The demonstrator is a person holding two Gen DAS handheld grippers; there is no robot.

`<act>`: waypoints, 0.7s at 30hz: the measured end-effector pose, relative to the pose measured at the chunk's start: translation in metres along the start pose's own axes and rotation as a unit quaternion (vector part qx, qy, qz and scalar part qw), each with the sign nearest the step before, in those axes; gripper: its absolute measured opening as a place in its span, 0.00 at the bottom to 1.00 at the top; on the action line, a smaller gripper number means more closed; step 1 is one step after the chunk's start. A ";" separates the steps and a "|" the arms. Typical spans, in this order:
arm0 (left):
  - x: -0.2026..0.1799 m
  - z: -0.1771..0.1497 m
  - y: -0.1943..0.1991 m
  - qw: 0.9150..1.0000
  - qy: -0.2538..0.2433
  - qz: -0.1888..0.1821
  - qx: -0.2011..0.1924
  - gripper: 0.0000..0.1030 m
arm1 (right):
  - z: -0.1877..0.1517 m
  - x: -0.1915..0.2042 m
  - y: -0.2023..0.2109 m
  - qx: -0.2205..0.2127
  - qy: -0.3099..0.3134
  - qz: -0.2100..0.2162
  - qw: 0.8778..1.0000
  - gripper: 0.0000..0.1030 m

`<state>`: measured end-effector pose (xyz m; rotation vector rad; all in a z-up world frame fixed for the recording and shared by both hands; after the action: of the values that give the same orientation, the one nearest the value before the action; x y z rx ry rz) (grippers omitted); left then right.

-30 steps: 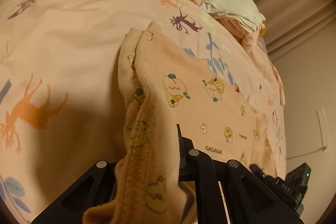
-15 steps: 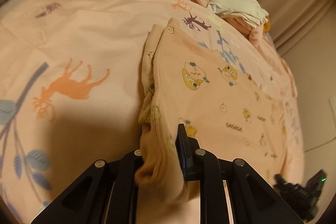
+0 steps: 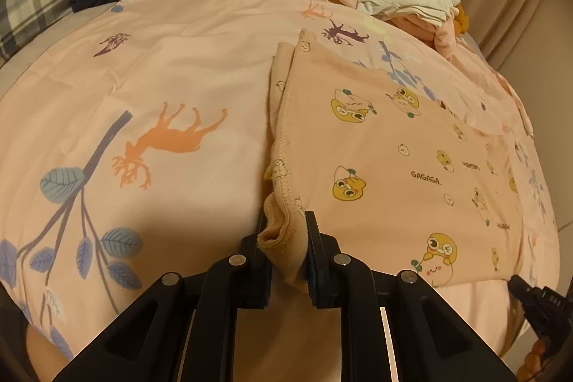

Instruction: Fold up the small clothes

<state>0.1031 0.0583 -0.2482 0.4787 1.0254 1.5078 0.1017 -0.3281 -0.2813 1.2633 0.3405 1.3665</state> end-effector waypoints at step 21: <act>0.032 -0.012 0.051 0.996 0.076 -0.055 -0.005 0.18 | 0.007 -0.012 0.025 -0.015 0.013 -0.055 0.998 0.08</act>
<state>0.0568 0.0888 -0.2215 0.2989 1.1448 1.4673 0.0912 -0.3479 -0.2644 1.1848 0.4003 1.2914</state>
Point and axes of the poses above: each gripper's, at about its wrist camera, not at the fingertips, and y roughly against the way its jaws point, x to its left, z to its top, the point moved 2 cm from there along -y, roughly the way its jaws point
